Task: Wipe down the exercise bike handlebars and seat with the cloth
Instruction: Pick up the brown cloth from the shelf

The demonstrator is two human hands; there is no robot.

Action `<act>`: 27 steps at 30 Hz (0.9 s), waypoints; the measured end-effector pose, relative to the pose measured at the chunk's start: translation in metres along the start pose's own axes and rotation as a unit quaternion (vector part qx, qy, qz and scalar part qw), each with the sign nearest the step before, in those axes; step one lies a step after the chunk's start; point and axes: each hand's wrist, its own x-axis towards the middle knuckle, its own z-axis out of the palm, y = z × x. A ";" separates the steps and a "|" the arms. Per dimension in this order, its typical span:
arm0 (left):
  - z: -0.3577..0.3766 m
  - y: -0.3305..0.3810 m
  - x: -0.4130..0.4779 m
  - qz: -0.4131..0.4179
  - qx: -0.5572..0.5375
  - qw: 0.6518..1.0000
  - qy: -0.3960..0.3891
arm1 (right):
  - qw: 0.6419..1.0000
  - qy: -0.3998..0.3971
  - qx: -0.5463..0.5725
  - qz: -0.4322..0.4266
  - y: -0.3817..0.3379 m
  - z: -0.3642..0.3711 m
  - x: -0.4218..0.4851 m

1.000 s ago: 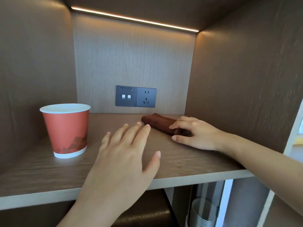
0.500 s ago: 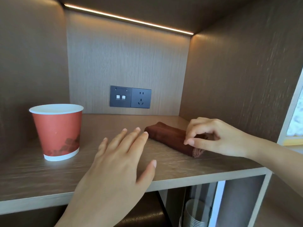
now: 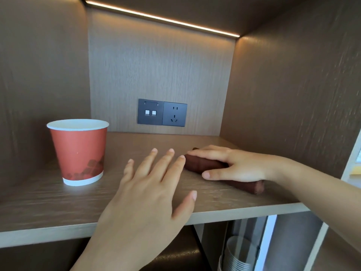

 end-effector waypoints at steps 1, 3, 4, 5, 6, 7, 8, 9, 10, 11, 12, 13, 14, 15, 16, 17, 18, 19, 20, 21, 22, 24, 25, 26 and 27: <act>0.000 0.000 0.000 0.001 -0.001 1.000 0.001 | 1.000 0.001 0.007 -0.028 -0.002 0.001 -0.007; 0.000 0.001 0.000 0.004 -0.001 1.000 0.006 | 0.995 0.026 0.017 -0.093 -0.005 0.003 -0.019; 0.000 0.001 0.000 0.005 -0.001 1.000 0.009 | 0.994 0.032 0.020 -0.103 -0.006 0.003 -0.023; 0.000 0.002 -0.001 0.006 -0.001 1.000 0.012 | 0.994 0.030 0.016 -0.102 -0.007 0.002 -0.024; 0.000 0.003 -0.001 0.006 -0.001 1.000 0.015 | 0.994 0.031 0.009 -0.107 -0.008 0.001 -0.024; 0.001 0.004 -0.001 0.007 -0.002 1.000 0.018 | 0.993 0.033 0.005 -0.116 -0.008 0.002 -0.022; 0.001 0.005 -0.001 0.007 -0.001 1.000 0.021 | 0.992 0.032 0.007 -0.121 -0.009 0.002 -0.019; 0.001 0.007 -0.001 0.007 0.002 1.000 0.023 | 0.992 0.030 0.013 -0.119 -0.010 0.004 -0.017; 0.001 0.008 -0.001 0.006 0.004 1.000 0.025 | 0.993 0.026 0.018 -0.117 -0.010 0.005 -0.016; 0.001 0.009 -0.001 0.004 0.004 1.000 0.026 | 0.993 0.023 0.017 -0.118 -0.009 0.005 -0.014; 0.001 0.009 -0.001 0.003 0.003 1.000 0.027 | 0.992 0.022 0.007 -0.122 -0.008 0.006 -0.014; 0.002 0.010 -0.001 0.002 0.003 1.000 0.028 | 0.991 0.024 -0.005 -0.129 -0.006 0.006 -0.014; 0.002 0.010 -0.001 0.000 0.004 1.000 0.028 | 0.990 0.029 -0.013 -0.135 -0.006 0.006 -0.015; 0.003 0.011 -0.001 -0.002 0.005 1.000 0.028 | 0.990 0.036 -0.016 -0.139 -0.005 0.006 -0.016; 0.003 0.011 -0.002 -0.004 0.007 1.000 0.029 | 0.989 0.043 -0.013 -0.139 -0.006 0.006 -0.017; 0.003 0.011 -0.002 -0.005 0.010 0.999 0.030 | 0.989 0.051 -0.005 -0.137 -0.006 0.007 -0.018; 0.003 0.012 -0.002 -0.006 0.013 0.999 0.032 | 0.989 0.056 0.000 -0.133 -0.007 0.006 -0.018; 0.003 0.012 -0.003 -0.008 0.017 0.999 0.034 | 0.990 0.058 0.001 -0.131 -0.007 0.007 -0.018; 0.003 0.012 -0.003 -0.009 0.019 0.999 0.037 | 0.990 0.057 -0.001 -0.128 -0.008 0.006 -0.017; 0.003 0.013 -0.003 -0.011 0.019 0.999 0.039 | 0.990 0.058 -0.002 -0.126 -0.008 0.006 -0.018; 0.003 0.013 -0.004 -0.012 0.018 0.999 0.042 | 0.991 0.058 -0.001 -0.124 -0.009 0.005 -0.019; 0.003 0.013 -0.006 -0.014 0.017 0.999 0.047 | 0.991 0.055 0.017 -0.121 -0.013 0.005 -0.023; 0.003 0.014 -0.007 -0.014 0.015 0.999 0.050 | 0.991 0.053 0.024 -0.121 -0.015 0.006 -0.025; 0.003 0.014 -0.008 -0.015 0.013 0.998 0.052 | 0.990 0.057 0.025 -0.123 -0.017 0.007 -0.027; 0.002 0.014 -0.008 -0.016 0.010 0.998 0.054 | 0.990 0.064 0.022 -0.125 -0.019 0.008 -0.029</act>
